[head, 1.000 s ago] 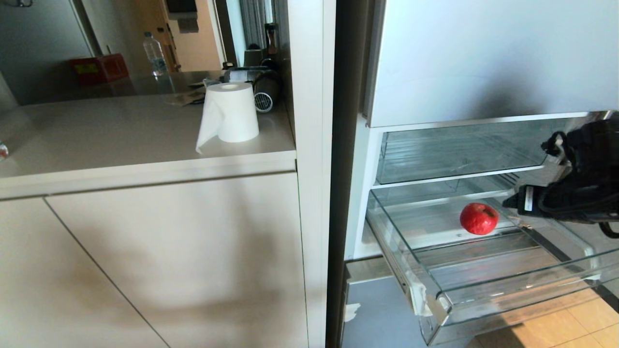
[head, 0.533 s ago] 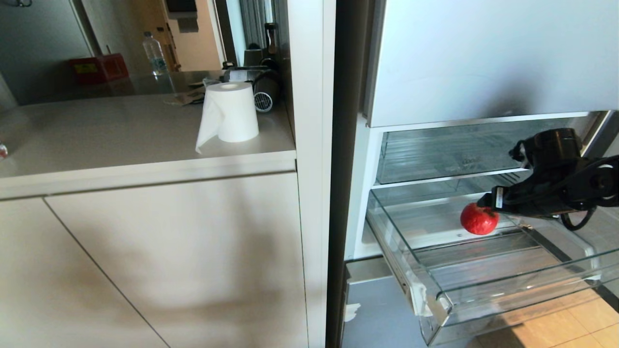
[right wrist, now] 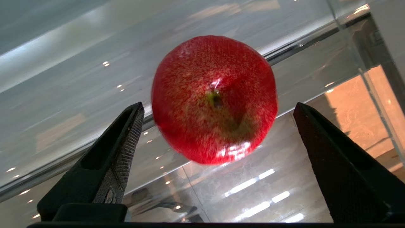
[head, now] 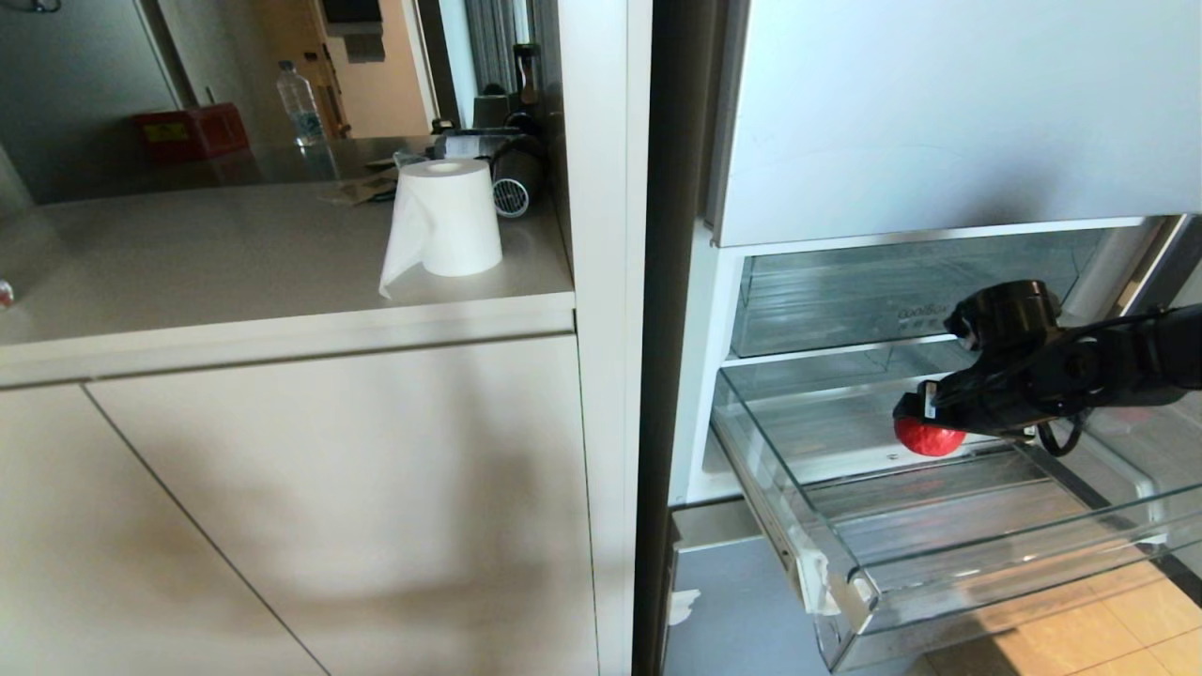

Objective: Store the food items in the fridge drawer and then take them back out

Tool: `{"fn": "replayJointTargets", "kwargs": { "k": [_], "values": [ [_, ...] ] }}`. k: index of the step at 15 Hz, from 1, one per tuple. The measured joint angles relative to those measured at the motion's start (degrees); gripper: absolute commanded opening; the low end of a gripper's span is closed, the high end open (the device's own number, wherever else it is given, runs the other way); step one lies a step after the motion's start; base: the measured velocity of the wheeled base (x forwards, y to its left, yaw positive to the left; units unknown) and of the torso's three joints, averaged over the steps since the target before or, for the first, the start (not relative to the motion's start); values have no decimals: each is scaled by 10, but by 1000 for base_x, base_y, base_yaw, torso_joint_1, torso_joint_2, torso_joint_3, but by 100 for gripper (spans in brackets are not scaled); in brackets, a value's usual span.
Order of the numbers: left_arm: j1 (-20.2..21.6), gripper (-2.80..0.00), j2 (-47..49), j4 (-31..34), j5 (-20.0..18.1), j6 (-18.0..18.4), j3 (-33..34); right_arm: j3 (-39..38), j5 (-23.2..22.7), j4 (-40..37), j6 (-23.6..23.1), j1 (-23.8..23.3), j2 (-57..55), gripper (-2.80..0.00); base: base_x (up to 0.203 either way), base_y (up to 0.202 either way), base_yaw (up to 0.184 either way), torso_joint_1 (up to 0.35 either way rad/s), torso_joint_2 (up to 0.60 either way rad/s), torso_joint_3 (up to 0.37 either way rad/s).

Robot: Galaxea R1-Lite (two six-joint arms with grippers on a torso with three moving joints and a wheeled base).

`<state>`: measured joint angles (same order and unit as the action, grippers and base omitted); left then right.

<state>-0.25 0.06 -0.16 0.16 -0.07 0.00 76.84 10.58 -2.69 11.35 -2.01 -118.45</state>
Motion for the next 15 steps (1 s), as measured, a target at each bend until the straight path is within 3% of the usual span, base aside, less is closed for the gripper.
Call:
{"fn": "replayJointTargets", "kwargs": {
  "k": [10,11,15],
  "values": [
    [0,-280,0,0,0,0,0,15,0,41,0,6,-43,0,0,0,0,0,0,0],
    [0,-280,0,0,0,0,0,15,0,41,0,6,-44,-280,0,0,0,0,0,0],
    [0,-280,0,0,0,0,0,19,0,45,1,5,-49,-280,0,0,0,0,0,0]
  ]
}}
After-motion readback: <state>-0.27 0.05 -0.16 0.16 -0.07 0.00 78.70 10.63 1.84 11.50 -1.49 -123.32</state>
